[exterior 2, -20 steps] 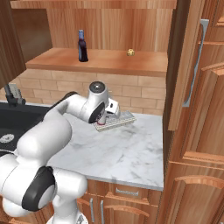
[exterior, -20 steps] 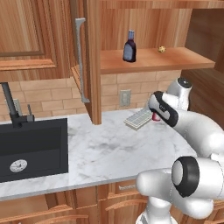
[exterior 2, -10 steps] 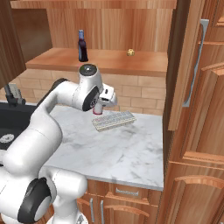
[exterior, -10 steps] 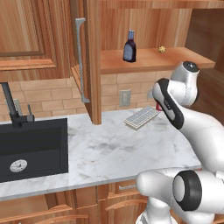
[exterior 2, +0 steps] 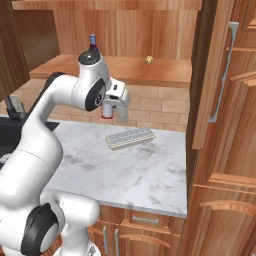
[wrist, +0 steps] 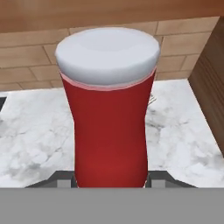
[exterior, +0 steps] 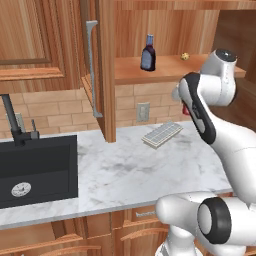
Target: Pick the ketchup and condiment bottle from the counter and place them in the cabinet.
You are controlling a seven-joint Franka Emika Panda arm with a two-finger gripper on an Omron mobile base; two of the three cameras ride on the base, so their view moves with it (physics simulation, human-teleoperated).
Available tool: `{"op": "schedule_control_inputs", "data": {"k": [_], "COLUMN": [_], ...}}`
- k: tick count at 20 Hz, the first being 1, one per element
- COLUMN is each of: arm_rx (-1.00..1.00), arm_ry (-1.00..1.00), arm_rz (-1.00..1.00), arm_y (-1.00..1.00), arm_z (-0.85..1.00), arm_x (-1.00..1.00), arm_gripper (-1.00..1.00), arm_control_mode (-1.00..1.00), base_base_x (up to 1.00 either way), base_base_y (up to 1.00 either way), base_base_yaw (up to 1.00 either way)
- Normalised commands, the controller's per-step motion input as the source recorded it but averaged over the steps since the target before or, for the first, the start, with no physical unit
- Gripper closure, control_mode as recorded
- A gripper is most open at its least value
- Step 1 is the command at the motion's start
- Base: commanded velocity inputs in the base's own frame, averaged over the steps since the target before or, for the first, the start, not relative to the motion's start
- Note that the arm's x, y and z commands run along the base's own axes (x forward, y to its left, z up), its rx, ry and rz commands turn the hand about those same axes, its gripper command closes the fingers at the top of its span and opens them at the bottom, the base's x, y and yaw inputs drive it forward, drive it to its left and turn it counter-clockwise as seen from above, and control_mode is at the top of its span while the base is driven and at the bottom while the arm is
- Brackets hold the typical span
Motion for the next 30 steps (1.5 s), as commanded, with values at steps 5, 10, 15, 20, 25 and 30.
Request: {"op": "schedule_control_inputs", "data": {"k": [5,10,15,20,25,30], "arm_rx": [-0.04,-0.07,-0.06,-0.04,0.0,-0.01], "arm_ry": [-0.05,-0.14,-0.14,-0.11,-0.06,-0.06], "arm_rz": [0.0,0.0,0.0,0.0,0.0,0.0], "arm_y": [0.01,0.0,0.0,0.0,0.0,0.0], "arm_z": [0.61,0.51,0.39,0.24,0.1,0.11], "arm_x": [-0.37,-0.16,-0.03,0.0,0.08,0.24], "arm_gripper": [1.0,1.0,1.0,1.0,1.0,1.0], "arm_control_mode": [-1.0,-1.0,-1.0,-1.0,-1.0,-1.0], "base_base_x": [0.0,0.0,0.0,0.0,0.0,0.0], "base_base_y": [0.0,0.0,0.0,0.0,0.0,0.0], "base_base_yaw": [0.0,0.0,0.0,0.0,0.0,0.0]}}
